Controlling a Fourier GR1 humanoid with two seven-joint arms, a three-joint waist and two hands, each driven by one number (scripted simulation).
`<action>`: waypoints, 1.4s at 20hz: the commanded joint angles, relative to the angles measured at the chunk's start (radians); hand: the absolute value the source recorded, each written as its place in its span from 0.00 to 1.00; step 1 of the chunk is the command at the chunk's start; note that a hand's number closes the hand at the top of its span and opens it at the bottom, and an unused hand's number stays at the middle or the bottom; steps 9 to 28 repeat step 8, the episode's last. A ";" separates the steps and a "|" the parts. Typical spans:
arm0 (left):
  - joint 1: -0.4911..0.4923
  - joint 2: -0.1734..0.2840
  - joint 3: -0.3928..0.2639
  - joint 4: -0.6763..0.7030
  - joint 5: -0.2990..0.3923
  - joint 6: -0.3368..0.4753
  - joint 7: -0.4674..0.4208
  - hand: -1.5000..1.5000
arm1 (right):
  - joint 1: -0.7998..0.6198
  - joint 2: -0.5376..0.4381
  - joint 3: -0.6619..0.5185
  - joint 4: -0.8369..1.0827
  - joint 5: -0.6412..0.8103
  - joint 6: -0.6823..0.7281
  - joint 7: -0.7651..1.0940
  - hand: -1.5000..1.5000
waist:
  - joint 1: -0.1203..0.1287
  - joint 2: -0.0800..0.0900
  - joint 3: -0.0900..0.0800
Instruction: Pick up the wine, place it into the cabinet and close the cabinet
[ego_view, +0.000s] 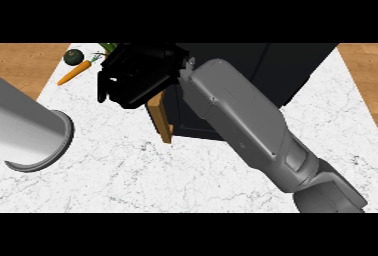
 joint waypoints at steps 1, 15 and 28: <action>-0.008 -0.006 0.005 -0.011 -0.005 -0.022 -0.007 0.00 | -0.005 -0.141 -0.097 0.090 0.063 -0.129 -0.104 1.00 | -0.025 0.035 0.022; -0.037 -0.014 0.006 -0.018 -0.042 -0.006 0.006 0.00 | -0.001 -0.139 -0.099 0.077 0.089 -0.160 -0.140 1.00 | -0.042 0.036 0.020; -0.037 -0.014 0.006 -0.018 -0.042 -0.006 0.006 0.00 | -0.001 -0.139 -0.099 0.077 0.089 -0.160 -0.140 1.00 | -0.042 0.036 0.020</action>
